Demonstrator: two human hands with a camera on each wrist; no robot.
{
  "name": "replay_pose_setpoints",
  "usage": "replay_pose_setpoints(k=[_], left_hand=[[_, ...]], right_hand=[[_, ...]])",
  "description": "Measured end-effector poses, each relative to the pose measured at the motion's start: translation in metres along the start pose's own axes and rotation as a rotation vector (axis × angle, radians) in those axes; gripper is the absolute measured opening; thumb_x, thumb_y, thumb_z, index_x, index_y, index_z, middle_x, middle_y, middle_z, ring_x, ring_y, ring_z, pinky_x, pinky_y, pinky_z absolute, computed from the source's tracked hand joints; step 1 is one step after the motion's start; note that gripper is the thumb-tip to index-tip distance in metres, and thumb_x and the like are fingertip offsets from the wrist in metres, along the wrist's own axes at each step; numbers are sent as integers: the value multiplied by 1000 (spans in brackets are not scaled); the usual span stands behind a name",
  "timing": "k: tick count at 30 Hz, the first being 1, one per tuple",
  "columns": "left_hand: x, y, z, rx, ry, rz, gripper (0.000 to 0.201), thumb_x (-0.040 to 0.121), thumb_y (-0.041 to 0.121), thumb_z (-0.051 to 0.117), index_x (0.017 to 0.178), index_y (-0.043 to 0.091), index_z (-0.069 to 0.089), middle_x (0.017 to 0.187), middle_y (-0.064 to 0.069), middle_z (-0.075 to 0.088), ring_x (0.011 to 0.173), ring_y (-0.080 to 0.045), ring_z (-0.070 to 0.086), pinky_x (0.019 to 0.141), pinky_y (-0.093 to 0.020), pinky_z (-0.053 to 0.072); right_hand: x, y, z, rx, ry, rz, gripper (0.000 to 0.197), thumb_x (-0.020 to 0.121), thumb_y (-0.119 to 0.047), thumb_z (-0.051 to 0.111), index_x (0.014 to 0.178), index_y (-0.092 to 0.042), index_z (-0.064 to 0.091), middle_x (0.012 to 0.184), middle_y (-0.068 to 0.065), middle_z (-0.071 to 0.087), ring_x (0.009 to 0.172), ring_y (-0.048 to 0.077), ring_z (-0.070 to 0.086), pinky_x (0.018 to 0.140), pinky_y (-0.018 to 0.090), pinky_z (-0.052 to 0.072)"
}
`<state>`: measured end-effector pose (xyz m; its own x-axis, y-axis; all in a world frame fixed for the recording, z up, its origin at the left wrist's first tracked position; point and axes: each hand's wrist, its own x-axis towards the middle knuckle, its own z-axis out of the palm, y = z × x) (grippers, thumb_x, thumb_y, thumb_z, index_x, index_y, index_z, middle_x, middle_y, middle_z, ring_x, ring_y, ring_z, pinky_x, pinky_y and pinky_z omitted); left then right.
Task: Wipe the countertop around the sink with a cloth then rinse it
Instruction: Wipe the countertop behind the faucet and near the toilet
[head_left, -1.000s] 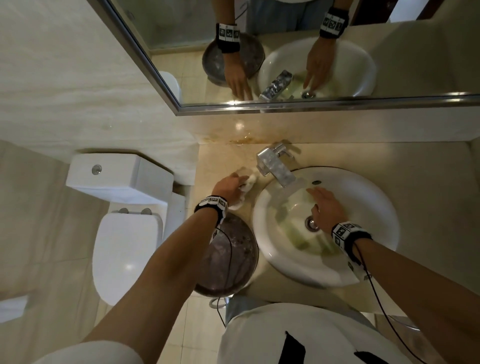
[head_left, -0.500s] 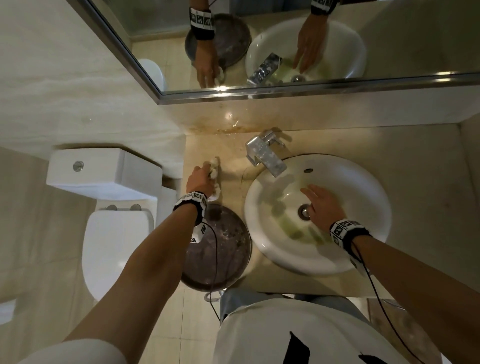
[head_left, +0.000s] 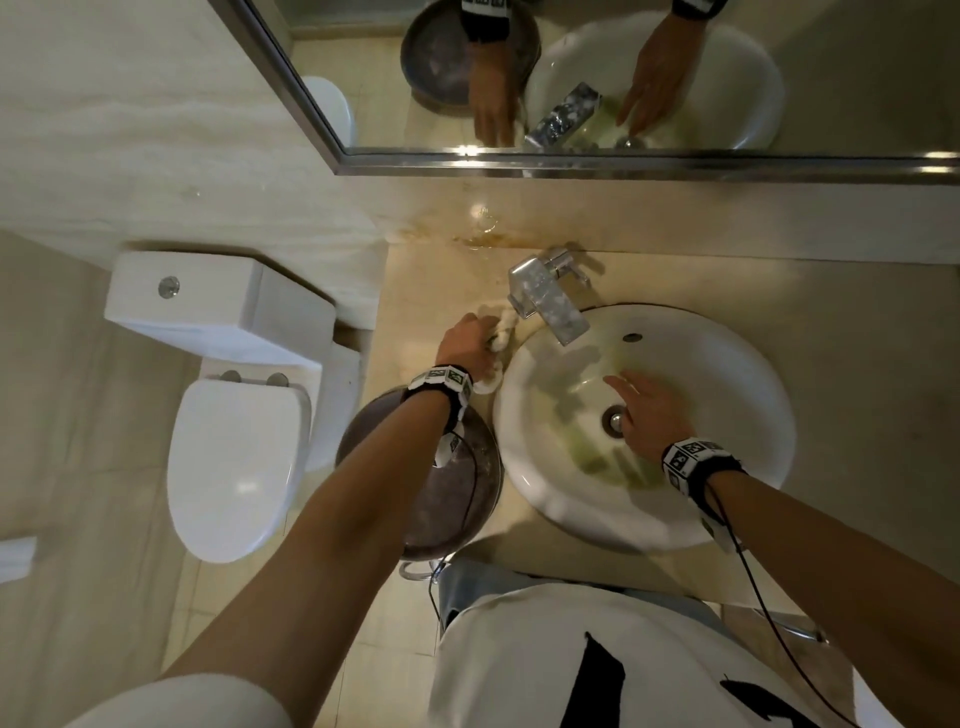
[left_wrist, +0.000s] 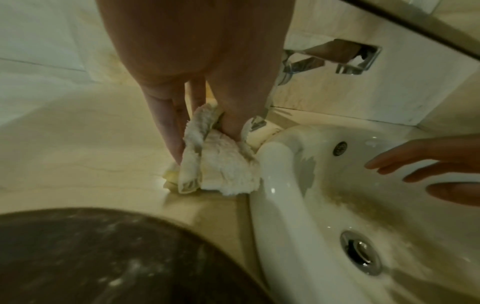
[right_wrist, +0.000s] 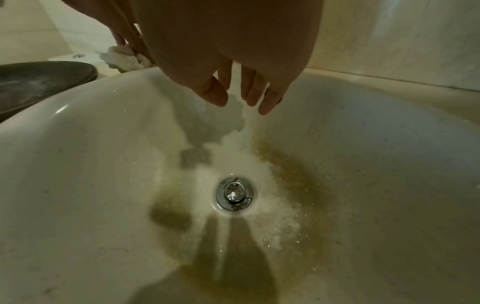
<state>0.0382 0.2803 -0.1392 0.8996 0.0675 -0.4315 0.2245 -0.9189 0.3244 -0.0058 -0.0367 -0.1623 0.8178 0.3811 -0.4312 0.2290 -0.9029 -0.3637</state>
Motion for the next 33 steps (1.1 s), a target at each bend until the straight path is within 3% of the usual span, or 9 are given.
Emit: replay_pose_setpoints(k=[7, 14, 19, 21, 23, 27, 29, 31, 33], left_hand=[[8, 22, 7, -3, -53, 60, 52, 88, 23, 64, 138, 34, 53, 115, -6, 52, 102, -32, 61, 89, -39, 52], [3, 24, 1, 119, -81, 180, 50, 93, 23, 54, 140, 39, 48, 116, -2, 47, 101, -27, 55, 81, -37, 47], [-2, 8, -8, 187, -105, 270, 64, 82, 10, 62, 138, 34, 41, 115, -2, 43, 89, -22, 52, 70, -35, 46], [2, -3, -15, 176, -107, 233, 71, 76, 7, 67, 136, 30, 36, 118, -4, 42, 89, -25, 57, 71, -39, 54], [10, -15, -23, 95, -87, 110, 79, 74, 4, 68, 139, 26, 28, 123, -9, 42, 90, -32, 61, 76, -45, 57], [28, -42, -49, -7, 49, -163, 79, 75, 6, 70, 139, 24, 27, 126, -14, 40, 98, -37, 58, 89, -45, 54], [39, -56, -64, -15, 85, -252, 75, 78, 9, 71, 140, 21, 30, 127, -16, 39, 102, -40, 56, 89, -45, 50], [50, -65, -76, -3, 127, -287, 72, 81, 8, 69, 142, 22, 33, 128, -17, 39, 101, -43, 58, 87, -46, 50], [63, -64, -83, 48, 137, -228, 68, 83, 8, 66, 142, 24, 36, 125, -14, 41, 92, -38, 59, 81, -41, 52]], right_hand=[[-7, 1, 3, 5, 15, -7, 58, 96, -12, 52, 151, -22, 40, 158, 8, 35, 142, 30, 33, 114, 42, 31], [-9, -5, 10, 21, 63, -45, 57, 92, -9, 55, 147, -20, 46, 153, 10, 42, 139, 31, 40, 110, 44, 39], [-10, -15, 9, 46, 90, -52, 59, 92, -6, 53, 149, -20, 44, 152, 10, 43, 139, 29, 39, 111, 43, 38], [-9, -17, 10, 61, 101, -55, 60, 92, -5, 53, 149, -20, 44, 152, 9, 43, 138, 28, 39, 110, 42, 39], [-8, -16, 11, 66, 109, -62, 60, 91, -6, 53, 148, -21, 45, 151, 9, 44, 137, 28, 40, 109, 42, 40], [-8, -11, 9, 88, 103, -42, 58, 93, -6, 51, 149, -19, 44, 152, 9, 43, 139, 28, 39, 111, 42, 39], [-7, -6, 9, 96, 106, -35, 58, 93, -8, 52, 149, -19, 44, 152, 10, 43, 139, 28, 39, 112, 43, 39], [-6, -2, 10, 101, 96, -33, 58, 94, -9, 52, 150, -20, 42, 152, 9, 43, 140, 27, 38, 113, 43, 38], [-4, 3, 9, 110, 83, -25, 59, 94, -10, 51, 151, -22, 40, 153, 8, 41, 141, 25, 36, 114, 42, 36]])
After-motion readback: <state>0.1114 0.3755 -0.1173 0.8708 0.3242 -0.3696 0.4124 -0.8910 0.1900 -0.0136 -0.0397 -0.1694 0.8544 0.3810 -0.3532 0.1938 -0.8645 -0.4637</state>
